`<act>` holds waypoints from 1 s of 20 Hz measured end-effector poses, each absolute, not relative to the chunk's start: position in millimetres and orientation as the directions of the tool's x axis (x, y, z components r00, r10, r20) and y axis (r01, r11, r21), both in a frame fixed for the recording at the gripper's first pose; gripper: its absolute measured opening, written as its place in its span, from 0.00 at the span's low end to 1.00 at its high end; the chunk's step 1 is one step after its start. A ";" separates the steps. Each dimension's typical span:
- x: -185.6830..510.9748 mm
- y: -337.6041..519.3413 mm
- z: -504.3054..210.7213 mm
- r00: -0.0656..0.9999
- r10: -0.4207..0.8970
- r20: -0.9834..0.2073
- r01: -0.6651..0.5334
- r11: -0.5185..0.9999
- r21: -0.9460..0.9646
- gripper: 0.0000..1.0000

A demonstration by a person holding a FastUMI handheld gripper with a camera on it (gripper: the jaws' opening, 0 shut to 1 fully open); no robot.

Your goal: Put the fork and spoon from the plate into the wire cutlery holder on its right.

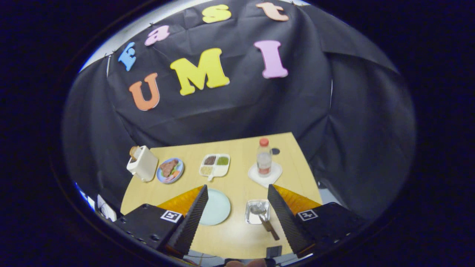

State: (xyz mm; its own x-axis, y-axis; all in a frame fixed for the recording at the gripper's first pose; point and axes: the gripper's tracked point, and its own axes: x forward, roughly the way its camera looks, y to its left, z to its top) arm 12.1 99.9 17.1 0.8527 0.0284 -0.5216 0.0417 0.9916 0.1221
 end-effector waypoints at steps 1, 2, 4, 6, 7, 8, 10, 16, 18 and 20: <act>9.6 92.3 36.9 0.893 0.002 -0.450 0.046 0.994 0.096 0.97; 6.2 85.6 55.1 0.926 -0.024 -0.376 0.054 0.996 0.070 0.96; -7.8 70.9 86.1 0.975 -0.065 -0.214 0.075 0.996 0.041 0.96; -14.1 58.0 101.6 0.990 -0.108 -0.088 0.109 0.994 0.002 0.96; -18.1 53.3 98.6 0.991 -0.123 -0.062 0.122 0.992 -0.012 0.96; -21.1 53.4 95.6 0.992 -0.118 -0.052 0.118 0.993 -0.008 0.96; -20.2 52.6 90.9 0.992 -0.118 -0.052 0.119 0.993 0.017 0.96; -18.9 49.3 87.3 0.994 -0.105 -0.018 0.105 0.993 0.053 0.96; -20.0 48.4 88.8 0.994 -0.109 -0.014 0.110 0.991 0.070 0.96; -21.0 46.9 87.5 0.992 -0.125 -0.023 0.127 0.989 0.070 0.96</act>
State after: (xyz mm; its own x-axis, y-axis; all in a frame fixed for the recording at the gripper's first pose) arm -21.0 46.9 87.5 0.9918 -0.1254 -0.0234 0.1268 0.9895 0.0696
